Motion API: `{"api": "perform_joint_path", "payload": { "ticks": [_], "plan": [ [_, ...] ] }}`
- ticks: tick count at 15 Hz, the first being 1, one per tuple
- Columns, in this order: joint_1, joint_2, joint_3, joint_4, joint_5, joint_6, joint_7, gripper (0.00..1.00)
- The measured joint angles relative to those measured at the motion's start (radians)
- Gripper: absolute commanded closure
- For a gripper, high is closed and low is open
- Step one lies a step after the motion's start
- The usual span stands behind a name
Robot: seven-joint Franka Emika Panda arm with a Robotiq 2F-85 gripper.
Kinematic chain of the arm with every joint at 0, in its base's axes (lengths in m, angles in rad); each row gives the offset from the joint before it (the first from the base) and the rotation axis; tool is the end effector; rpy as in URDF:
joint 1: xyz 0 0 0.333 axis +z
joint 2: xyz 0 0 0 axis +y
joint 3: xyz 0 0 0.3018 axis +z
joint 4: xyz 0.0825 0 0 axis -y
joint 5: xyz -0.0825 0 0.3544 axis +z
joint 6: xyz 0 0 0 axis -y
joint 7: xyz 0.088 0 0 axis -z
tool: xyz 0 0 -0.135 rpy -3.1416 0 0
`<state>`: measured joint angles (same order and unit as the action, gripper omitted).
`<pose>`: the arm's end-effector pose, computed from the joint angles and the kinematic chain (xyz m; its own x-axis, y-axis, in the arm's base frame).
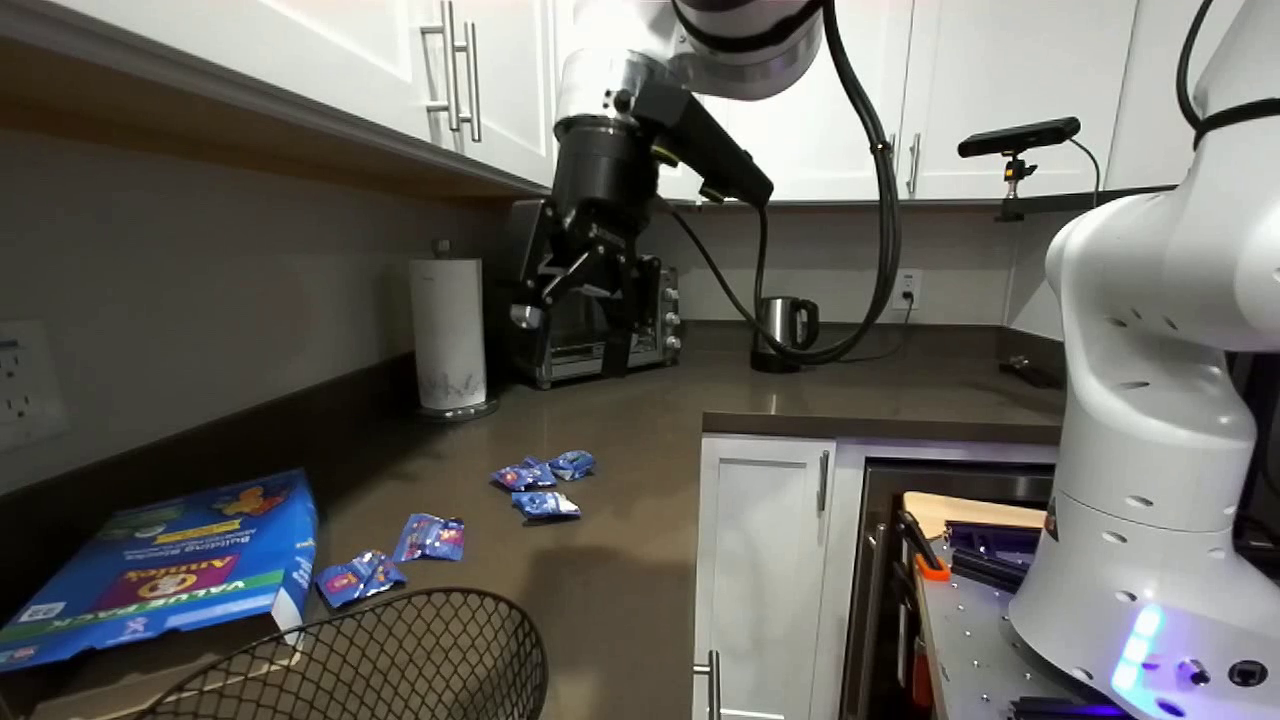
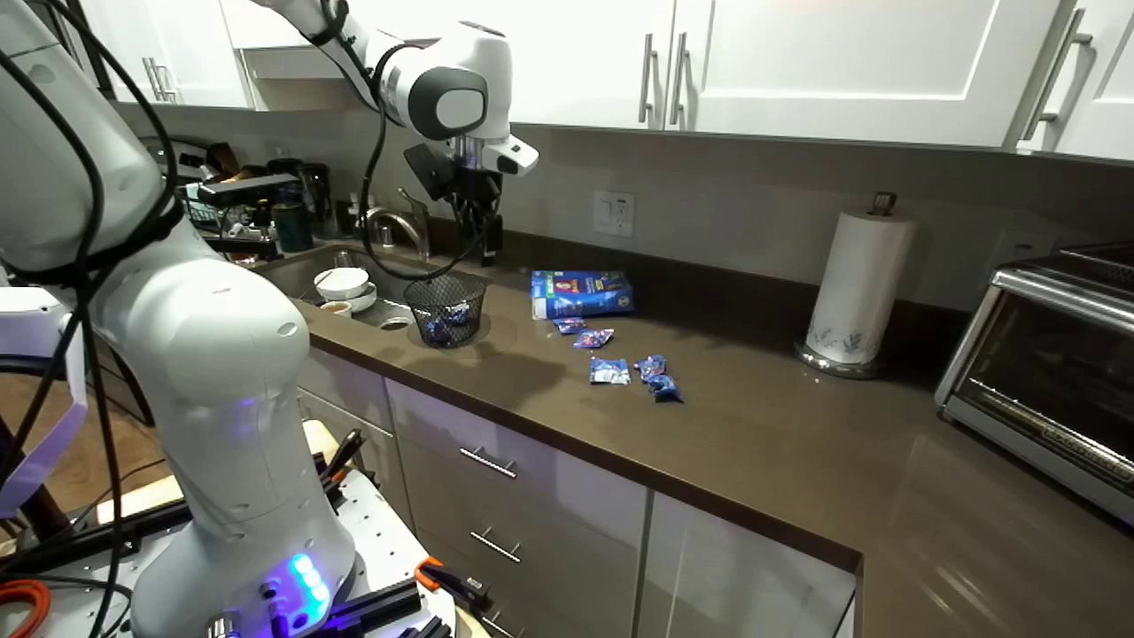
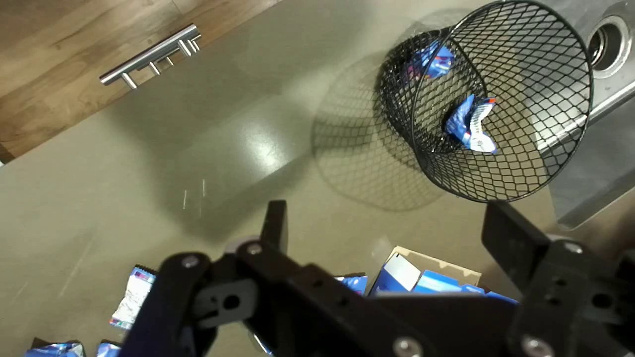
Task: Pick up one blue sachet from the counter and place it inside the black basket on the left
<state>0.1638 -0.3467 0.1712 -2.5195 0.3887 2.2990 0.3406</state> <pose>0.3921 0.1524 0.3889 0.9678 -0.2517 0.0035 -0.2412 -0.9309 -0.2742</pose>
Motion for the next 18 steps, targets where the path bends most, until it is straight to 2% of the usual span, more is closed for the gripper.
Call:
{"api": "perform_joint_path", "payload": {
  "ticks": [7,11,14,18],
  "plan": [
    [0.0,0.007,0.0,-0.002,0.0,0.0,0.0,0.0],
    [-0.002,0.058,0.0,-0.024,-0.003,0.019,0.0,0.0],
    [-0.002,0.115,0.001,-0.05,-0.011,0.121,-0.007,0.0],
    [-0.006,0.21,0.005,-0.106,-0.132,0.379,-0.019,0.0]
  ]
}}
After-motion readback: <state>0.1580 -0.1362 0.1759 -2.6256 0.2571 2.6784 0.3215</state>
